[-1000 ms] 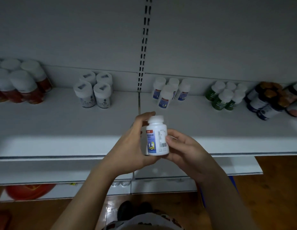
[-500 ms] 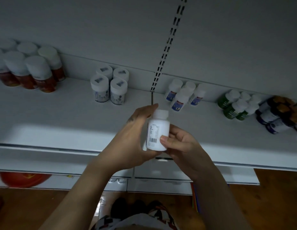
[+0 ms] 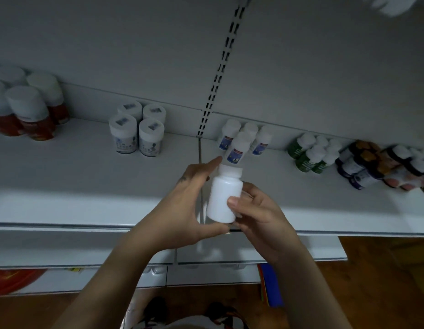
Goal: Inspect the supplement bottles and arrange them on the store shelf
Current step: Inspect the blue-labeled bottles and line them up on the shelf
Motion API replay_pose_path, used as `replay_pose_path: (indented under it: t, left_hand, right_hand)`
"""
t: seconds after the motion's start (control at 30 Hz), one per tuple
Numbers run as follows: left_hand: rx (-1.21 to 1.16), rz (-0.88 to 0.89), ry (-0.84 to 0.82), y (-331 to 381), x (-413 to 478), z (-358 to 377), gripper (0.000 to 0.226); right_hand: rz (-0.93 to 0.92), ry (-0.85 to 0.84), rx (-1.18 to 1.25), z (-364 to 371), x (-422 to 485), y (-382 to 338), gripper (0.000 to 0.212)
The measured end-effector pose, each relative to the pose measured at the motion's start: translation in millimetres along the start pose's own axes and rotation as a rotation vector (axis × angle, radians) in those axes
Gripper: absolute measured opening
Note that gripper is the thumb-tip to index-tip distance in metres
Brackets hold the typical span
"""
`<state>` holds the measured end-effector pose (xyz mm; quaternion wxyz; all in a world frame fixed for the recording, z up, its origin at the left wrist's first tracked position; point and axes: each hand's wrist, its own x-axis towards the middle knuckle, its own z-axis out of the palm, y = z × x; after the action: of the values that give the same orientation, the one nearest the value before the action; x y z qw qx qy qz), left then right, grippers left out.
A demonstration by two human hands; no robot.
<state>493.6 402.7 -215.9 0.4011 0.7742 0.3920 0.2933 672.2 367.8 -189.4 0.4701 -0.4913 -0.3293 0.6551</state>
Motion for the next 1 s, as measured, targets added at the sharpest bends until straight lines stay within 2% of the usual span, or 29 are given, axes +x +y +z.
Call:
replay_pose_path:
  t: [0.13, 0.23, 0.33, 0.5, 0.63, 0.8, 0.93, 1.0]
  left_hand:
    - [-0.065, -0.032, -0.010, 12.3, 3.7, 11.7, 0.109]
    - [-0.113, -0.045, 0.052, 22.0, 7.5, 25.3, 0.098]
    - [-0.172, -0.064, 0.102, 30.9, 10.5, 36.8, 0.086]
    - [-0.294, -0.129, 0.126, 45.3, 16.6, 59.1, 0.077]
    - [-0.330, -0.159, 0.102, 63.9, 19.1, 77.5, 0.067]
    - [-0.243, -0.174, 0.086, 79.9, 26.5, 101.2, 0.076]
    - [-0.381, -0.220, 0.097, 81.9, 30.9, 106.3, 0.073]
    - [-0.443, -0.237, 0.130, 83.9, 33.0, 107.6, 0.068]
  right_hand:
    - [-0.030, 0.024, -0.091, -6.0, -7.3, -4.8, 0.047]
    - [-0.057, 0.012, -0.064, -15.3, -10.2, -5.8, 0.038]
    - [-0.074, 0.001, -0.032, -32.6, -12.6, -9.7, 0.041]
    - [-0.048, 0.011, -0.066, -71.1, -18.3, -14.4, 0.031]
    - [-0.045, 0.012, -0.075, -96.3, -23.9, -25.4, 0.047]
    - [-0.060, -0.012, -0.054, -116.6, -25.6, -30.7, 0.050]
    - [-0.064, -0.045, 0.012, -132.2, -24.3, -33.7, 0.031]
    - [-0.061, -0.080, -0.001, -139.9, -24.8, -38.3, 0.032]
